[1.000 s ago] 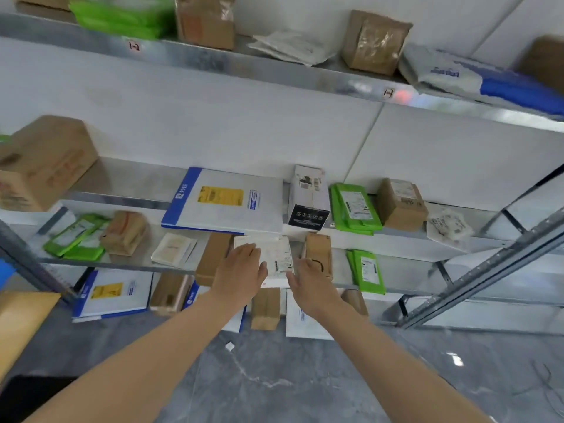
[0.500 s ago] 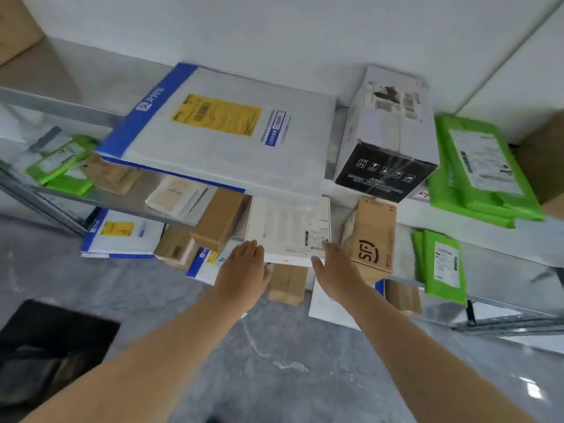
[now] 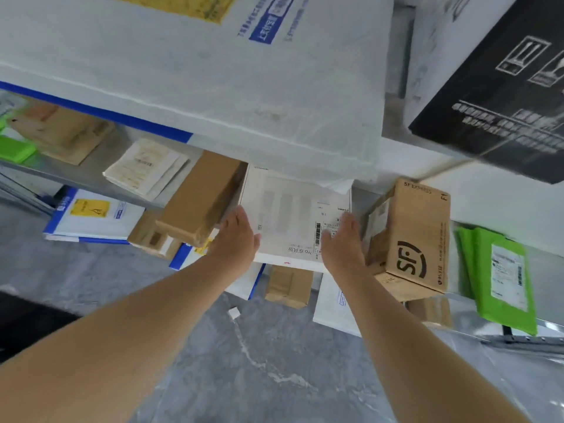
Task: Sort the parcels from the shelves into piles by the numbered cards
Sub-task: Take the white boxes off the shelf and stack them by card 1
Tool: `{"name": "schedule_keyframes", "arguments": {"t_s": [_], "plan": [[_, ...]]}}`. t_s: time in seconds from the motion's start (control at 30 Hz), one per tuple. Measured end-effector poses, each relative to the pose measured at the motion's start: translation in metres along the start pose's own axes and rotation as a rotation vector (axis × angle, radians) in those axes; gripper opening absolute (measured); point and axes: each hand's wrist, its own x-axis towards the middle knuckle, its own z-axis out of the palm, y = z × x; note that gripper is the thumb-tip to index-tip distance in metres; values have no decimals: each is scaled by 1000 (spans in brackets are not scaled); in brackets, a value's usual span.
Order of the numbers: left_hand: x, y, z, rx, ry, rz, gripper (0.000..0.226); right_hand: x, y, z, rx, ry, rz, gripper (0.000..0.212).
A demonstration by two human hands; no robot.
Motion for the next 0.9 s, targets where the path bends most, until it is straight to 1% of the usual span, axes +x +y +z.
{"name": "schedule_keyframes", "arguments": {"t_s": [0.07, 0.13, 0.17, 0.23, 0.33, 0.4, 0.43, 0.53, 0.57, 0.73, 0.83, 0.9], "plan": [[9, 4, 6, -271, 45, -105, 68, 10, 2, 8, 31, 14, 55, 70], [17, -1, 12, -554, 119, -175, 56, 23, 7, 12, 159, 29, 127, 73], [19, -6, 13, -676, 128, -213, 49, 28, 9, 12, 257, 30, 167, 72], [19, -13, 13, -819, 72, -285, 43, 37, 13, 10, 424, -9, 282, 69], [17, -16, 13, -897, -13, -317, 38, 43, 18, 4, 487, -117, 408, 72], [14, -18, 9, -944, -29, -312, 39, 42, 16, 0, 481, -166, 427, 78], [11, -19, 7, -959, -39, -301, 38, 40, 15, -2, 467, -172, 423, 77], [2, -23, -5, -1038, -62, -223, 35, 29, 7, -15, 519, -122, 358, 53], [-2, -23, -11, -1050, -62, -201, 35, 24, 3, -21, 556, -114, 336, 49], [-30, -19, -38, -1082, -9, -176, 31, -16, -15, -51, 594, -117, 250, 41], [-60, -24, -52, -1099, -6, -197, 29, -54, -19, -61, 561, -154, 207, 40], [-83, -27, -63, -1082, 5, -213, 24, -79, -19, -66, 479, -179, 162, 42]]}}
